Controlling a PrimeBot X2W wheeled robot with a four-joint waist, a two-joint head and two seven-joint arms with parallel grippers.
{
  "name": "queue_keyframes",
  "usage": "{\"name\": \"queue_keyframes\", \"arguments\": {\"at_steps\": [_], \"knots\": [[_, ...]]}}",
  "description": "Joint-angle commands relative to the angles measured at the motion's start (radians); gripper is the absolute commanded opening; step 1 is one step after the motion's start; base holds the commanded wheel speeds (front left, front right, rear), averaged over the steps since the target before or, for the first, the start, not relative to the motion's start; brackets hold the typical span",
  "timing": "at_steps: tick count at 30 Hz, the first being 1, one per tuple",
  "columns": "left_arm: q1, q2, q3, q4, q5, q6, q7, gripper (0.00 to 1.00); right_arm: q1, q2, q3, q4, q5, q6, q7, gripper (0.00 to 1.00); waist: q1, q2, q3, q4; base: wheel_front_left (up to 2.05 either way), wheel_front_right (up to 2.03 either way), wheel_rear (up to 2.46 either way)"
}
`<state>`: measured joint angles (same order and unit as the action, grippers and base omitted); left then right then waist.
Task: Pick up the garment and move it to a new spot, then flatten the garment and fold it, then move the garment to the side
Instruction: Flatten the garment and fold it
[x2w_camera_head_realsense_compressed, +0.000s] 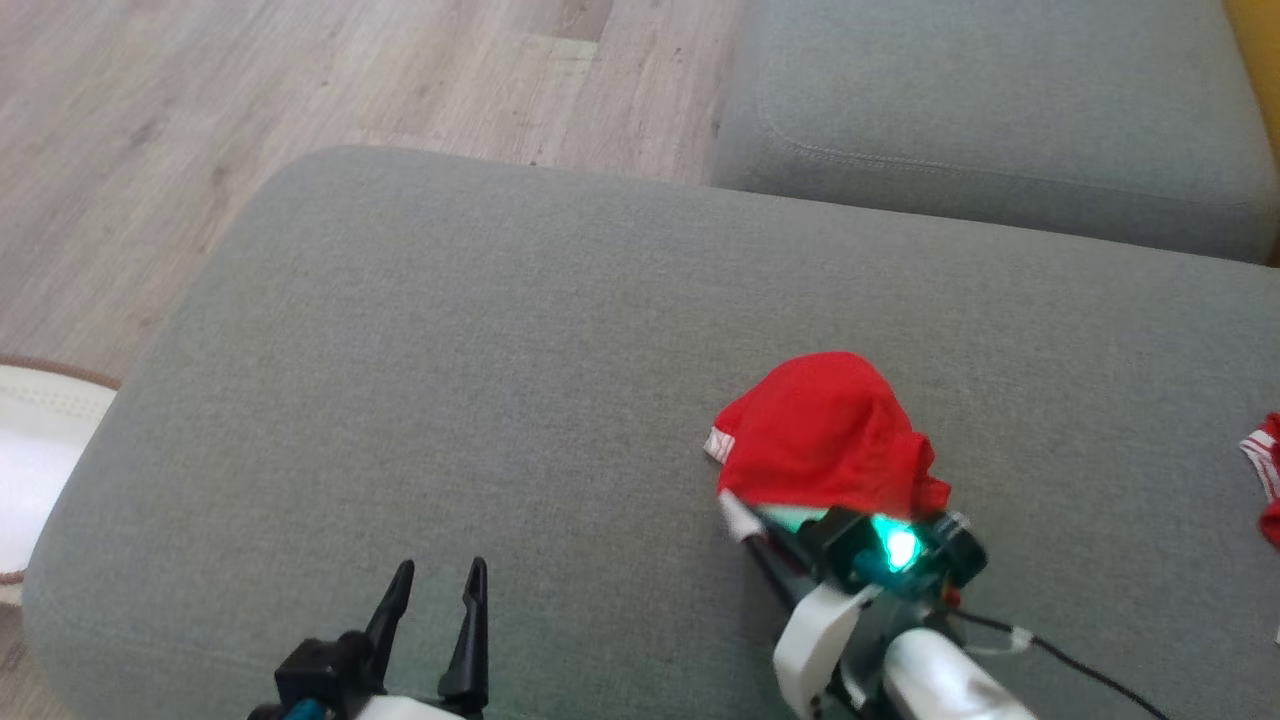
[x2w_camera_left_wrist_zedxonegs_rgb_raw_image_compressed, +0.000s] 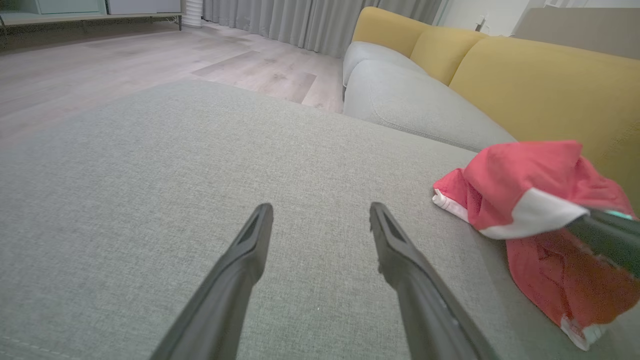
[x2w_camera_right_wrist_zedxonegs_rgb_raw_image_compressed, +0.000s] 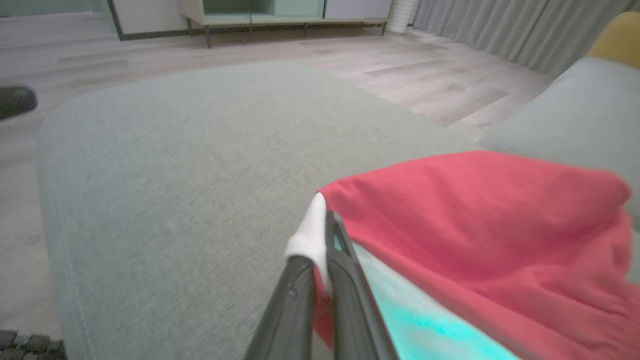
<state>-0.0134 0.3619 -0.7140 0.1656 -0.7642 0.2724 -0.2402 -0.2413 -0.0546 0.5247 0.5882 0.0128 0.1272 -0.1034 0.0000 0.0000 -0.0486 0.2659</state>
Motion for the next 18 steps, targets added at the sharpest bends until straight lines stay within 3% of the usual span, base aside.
{"name": "queue_keyframes", "arguments": {"at_steps": [1,2,3,5,11,18], "knots": [[-0.06,0.006,0.03,-0.021,0.01,-0.003,-0.011,1.0,-0.045,0.004,0.021,-0.02,0.009,0.003,-0.003,0.0,0.0,0.0,0.003,0.005,0.0,0.0,0.0],[-0.062,0.006,0.029,-0.02,0.011,-0.004,-0.011,1.0,-0.046,0.004,0.038,-0.005,0.016,0.003,-0.003,0.0,0.0,0.0,0.005,0.008,0.0,0.0,0.0],[-0.062,0.006,0.03,-0.019,0.011,-0.003,-0.011,1.0,-0.046,0.004,0.051,0.007,0.025,0.003,-0.005,0.26,0.0,0.0,0.006,0.01,0.0,0.0,0.0],[-0.062,0.007,0.032,-0.018,0.009,-0.002,-0.011,1.0,-0.047,0.004,0.071,0.021,0.048,0.003,-0.012,1.0,0.0,0.0,0.007,0.01,0.0,0.0,0.0],[-0.053,0.008,0.04,-0.019,0.007,0.003,-0.013,1.0,-0.049,0.004,0.078,0.002,0.077,0.003,-0.055,1.0,0.0,0.0,-0.003,-0.015,0.0,0.0,0.0],[-0.043,0.004,0.046,-0.024,0.007,0.005,-0.016,1.0,0.003,0.004,-0.007,-0.107,0.04,0.003,-0.059,1.0,0.0,0.0,-0.016,-0.051,0.0,0.0,0.0]]}}
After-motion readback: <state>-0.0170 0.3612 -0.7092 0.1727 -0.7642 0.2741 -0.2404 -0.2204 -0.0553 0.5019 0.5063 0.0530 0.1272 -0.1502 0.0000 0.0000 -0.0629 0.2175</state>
